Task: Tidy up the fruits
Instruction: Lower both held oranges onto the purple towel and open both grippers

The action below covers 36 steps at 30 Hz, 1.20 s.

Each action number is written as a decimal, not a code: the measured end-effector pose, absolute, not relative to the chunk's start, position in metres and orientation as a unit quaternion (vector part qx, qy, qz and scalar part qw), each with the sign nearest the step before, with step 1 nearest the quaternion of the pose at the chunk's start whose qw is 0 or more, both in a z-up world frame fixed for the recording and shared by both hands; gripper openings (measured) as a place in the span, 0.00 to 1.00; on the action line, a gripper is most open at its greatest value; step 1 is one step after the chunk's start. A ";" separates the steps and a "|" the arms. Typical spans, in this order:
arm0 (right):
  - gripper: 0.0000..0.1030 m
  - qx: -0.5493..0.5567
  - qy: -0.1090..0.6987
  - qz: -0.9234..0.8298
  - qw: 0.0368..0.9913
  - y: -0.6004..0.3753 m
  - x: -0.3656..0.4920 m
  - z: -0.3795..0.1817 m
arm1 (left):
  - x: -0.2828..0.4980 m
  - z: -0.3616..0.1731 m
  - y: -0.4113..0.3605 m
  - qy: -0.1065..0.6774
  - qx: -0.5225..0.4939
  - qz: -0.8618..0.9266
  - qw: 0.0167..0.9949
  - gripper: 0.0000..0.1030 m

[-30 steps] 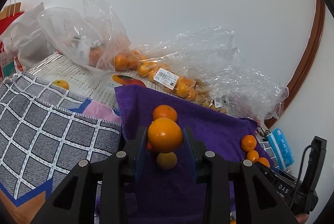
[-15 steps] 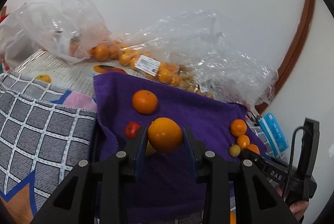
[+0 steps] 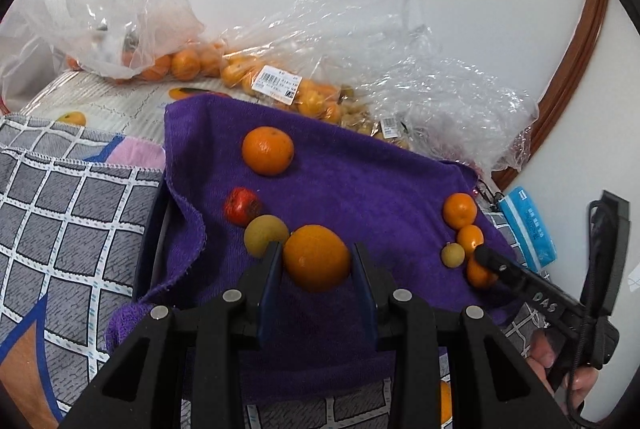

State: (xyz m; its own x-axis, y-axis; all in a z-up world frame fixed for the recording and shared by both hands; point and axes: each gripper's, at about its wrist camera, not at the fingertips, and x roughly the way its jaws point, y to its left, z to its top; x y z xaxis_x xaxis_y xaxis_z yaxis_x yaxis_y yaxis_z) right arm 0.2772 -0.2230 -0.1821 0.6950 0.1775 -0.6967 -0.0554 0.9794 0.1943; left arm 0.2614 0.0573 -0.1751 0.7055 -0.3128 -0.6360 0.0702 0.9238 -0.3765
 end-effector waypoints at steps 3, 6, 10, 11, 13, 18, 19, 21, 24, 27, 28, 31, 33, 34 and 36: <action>0.43 0.086 0.375 0.064 0.921 -0.225 0.275 -0.179 | 0.263 -0.175 0.055 0.374 -0.158 -0.104 0.908 0.32; 0.50 0.081 0.375 0.061 0.922 -0.224 0.275 -0.179 | 0.264 -0.175 0.051 0.378 -0.145 -0.100 0.909 0.32; 0.52 0.065 0.367 0.052 0.927 -0.222 0.273 -0.177 | 0.262 -0.173 0.050 0.378 -0.145 -0.104 0.908 0.32; 0.52 0.065 0.365 0.054 0.927 -0.222 0.273 -0.176 | 0.262 -0.173 0.050 0.378 -0.145 -0.104 0.909 0.32; 0.53 0.063 0.361 0.054 0.929 -0.222 0.272 -0.176 | 0.262 -0.174 0.048 0.379 -0.139 -0.101 0.909 0.32; 0.53 0.061 0.361 0.056 0.929 -0.221 0.272 -0.176 | 0.262 -0.173 0.049 0.378 -0.141 -0.100 0.909 0.32; 0.53 0.061 0.360 0.058 0.929 -0.220 0.272 -0.177 | 0.262 -0.173 0.050 0.377 -0.143 -0.100 0.909 0.32; 0.53 0.058 0.359 0.059 0.930 -0.218 0.272 -0.177 | 0.262 -0.172 0.051 0.377 -0.146 -0.101 0.909 0.32; 0.53 0.054 0.354 0.059 0.932 -0.215 0.270 -0.175 | 0.260 -0.170 0.052 0.374 -0.150 -0.102 0.910 0.32; 0.53 0.052 0.344 0.061 0.936 -0.212 0.266 -0.172 | 0.257 -0.167 0.051 0.362 -0.145 -0.098 0.915 0.38; 0.53 0.051 0.339 0.061 0.937 -0.212 0.265 -0.171 | 0.256 -0.166 0.051 0.359 -0.143 -0.097 0.917 0.38; 0.56 0.044 0.331 0.060 0.941 -0.208 0.262 -0.170 | 0.253 -0.164 0.048 0.354 -0.135 -0.096 0.920 0.38; 0.56 0.039 0.324 0.062 0.943 -0.205 0.259 -0.169 | 0.253 -0.163 0.045 0.350 -0.128 -0.095 0.923 0.38; 0.56 0.039 0.321 0.064 0.944 -0.204 0.258 -0.168 | 0.252 -0.162 0.044 0.347 -0.123 -0.093 0.925 0.38; 0.56 0.037 0.318 0.068 0.945 -0.202 0.256 -0.167 | 0.251 -0.162 0.043 0.344 -0.119 -0.090 0.927 0.39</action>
State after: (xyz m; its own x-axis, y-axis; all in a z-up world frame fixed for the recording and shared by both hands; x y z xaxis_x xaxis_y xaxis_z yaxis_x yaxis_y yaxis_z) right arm 0.2557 -0.2018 -0.1667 0.7880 0.1527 -0.5964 -0.1051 0.9879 0.1140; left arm 0.2512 0.0430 -0.1620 0.7476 -0.2495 -0.6155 0.0861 0.9554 -0.2826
